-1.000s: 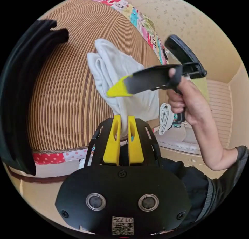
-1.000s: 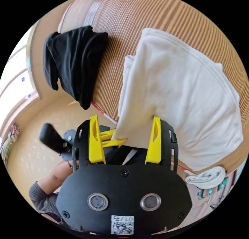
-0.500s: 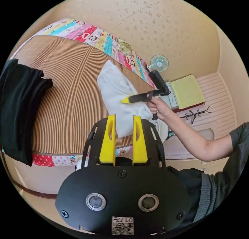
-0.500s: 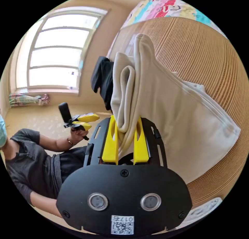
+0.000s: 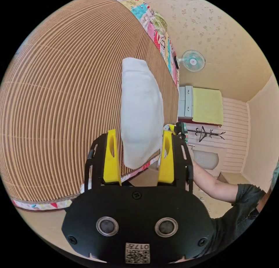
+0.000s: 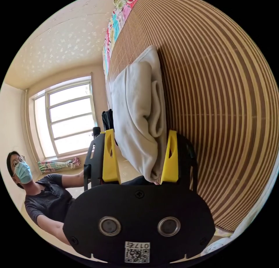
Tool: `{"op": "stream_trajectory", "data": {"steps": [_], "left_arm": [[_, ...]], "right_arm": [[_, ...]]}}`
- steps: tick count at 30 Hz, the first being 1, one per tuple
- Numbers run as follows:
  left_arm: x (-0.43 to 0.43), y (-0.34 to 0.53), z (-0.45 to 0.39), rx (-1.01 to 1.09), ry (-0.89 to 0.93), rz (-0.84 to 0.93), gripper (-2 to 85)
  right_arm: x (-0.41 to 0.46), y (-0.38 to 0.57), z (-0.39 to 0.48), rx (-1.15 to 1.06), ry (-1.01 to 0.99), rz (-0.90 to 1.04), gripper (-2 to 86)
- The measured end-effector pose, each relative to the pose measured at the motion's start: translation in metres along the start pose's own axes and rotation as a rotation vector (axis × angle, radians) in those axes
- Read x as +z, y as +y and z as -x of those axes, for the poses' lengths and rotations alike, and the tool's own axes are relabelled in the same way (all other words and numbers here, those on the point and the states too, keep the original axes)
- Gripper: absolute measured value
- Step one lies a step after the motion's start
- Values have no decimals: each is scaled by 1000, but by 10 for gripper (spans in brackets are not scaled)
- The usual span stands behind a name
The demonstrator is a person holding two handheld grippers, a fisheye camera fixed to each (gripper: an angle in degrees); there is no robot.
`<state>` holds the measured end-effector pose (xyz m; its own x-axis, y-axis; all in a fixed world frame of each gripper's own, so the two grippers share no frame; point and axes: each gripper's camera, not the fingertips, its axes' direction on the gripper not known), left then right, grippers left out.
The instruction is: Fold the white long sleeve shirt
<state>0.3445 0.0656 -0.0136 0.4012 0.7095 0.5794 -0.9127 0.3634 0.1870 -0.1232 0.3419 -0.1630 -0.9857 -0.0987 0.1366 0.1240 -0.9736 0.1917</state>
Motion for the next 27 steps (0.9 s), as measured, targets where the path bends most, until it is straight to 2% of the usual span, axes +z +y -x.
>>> {"op": "stream_trajectory", "data": {"steps": [5,9,15,20,23,26,27], "left_arm": [[46,-48,36,-95,62,140,194],[37,-45,37,-85,68,144,164],[41,5,-23,3,237,255,135],[98,35,-150,192,302,352,134],[158,38,-223,289,348,386,136],[236,36,-274,347,312,451,145],[254,36,-280,344,288,473,148]], "right_arm": [[44,-6,0,20,-75,54,182],[72,18,5,36,-214,135,131],[25,113,57,-79,-316,68,115],[-69,185,105,-163,-224,-11,115],[-132,211,119,-212,-93,-45,120],[-170,222,97,-143,121,-52,134],[-175,221,71,-30,205,-34,143]]}}
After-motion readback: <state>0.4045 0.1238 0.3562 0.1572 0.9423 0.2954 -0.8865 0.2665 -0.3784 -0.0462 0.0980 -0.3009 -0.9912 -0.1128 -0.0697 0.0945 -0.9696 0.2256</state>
